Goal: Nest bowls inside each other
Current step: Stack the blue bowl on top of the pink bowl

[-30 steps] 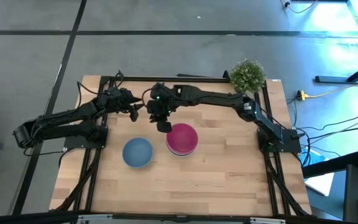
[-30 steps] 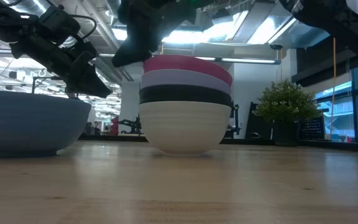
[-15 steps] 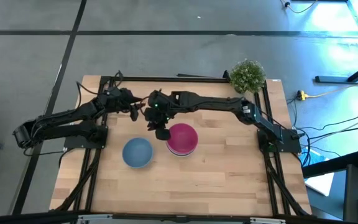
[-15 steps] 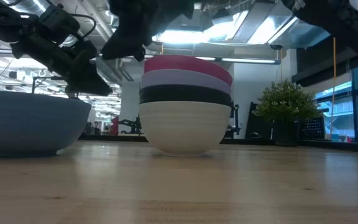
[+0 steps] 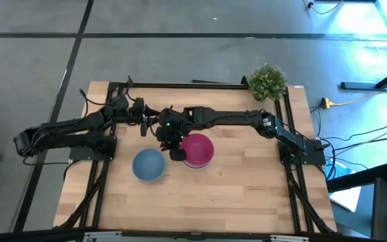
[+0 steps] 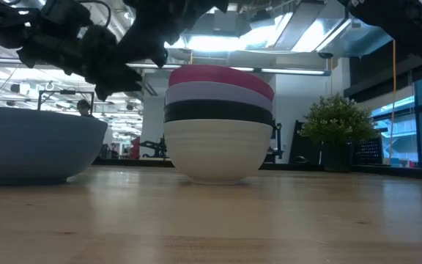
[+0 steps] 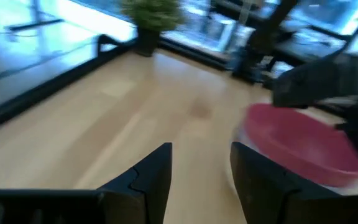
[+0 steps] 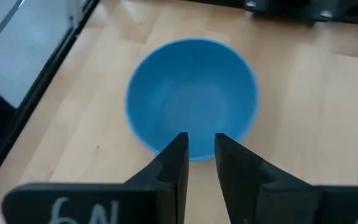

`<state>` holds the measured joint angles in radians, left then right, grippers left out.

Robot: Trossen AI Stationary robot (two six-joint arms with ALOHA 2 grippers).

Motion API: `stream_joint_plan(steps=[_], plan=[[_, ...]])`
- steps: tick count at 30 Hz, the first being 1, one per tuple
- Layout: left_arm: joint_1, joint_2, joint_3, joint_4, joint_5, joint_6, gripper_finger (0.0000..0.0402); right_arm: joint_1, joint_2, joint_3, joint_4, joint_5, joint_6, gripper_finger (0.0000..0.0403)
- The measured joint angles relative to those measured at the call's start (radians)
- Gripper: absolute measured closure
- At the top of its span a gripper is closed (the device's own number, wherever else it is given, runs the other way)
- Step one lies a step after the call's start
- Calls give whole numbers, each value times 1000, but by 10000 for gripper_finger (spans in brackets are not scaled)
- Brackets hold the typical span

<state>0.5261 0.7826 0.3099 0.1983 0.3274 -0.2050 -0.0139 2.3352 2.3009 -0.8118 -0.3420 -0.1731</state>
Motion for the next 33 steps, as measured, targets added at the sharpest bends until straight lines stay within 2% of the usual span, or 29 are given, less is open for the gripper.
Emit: stream_joint_plan(steps=[5, 14, 20, 28, 33], plan=[[-86, 0, 0, 8, 57, -6, 244, 23, 0, 0, 0, -1, -16, 322], [-231, -44, 0, 3, 57, -82, 244, 28, 0, 0, 0, 0, -13, 322], [-285, -94, 0, -25, 70, -105, 244, 35, 0, 0, -1, -1, -12, 322], [-291, -182, 0, -347, 93, -135, 244, 37, 0, 0, 48, 0, 65, 322], [-291, -210, 0, -448, 186, -102, 244, 37, 0, -1, 164, 21, 119, 322]])
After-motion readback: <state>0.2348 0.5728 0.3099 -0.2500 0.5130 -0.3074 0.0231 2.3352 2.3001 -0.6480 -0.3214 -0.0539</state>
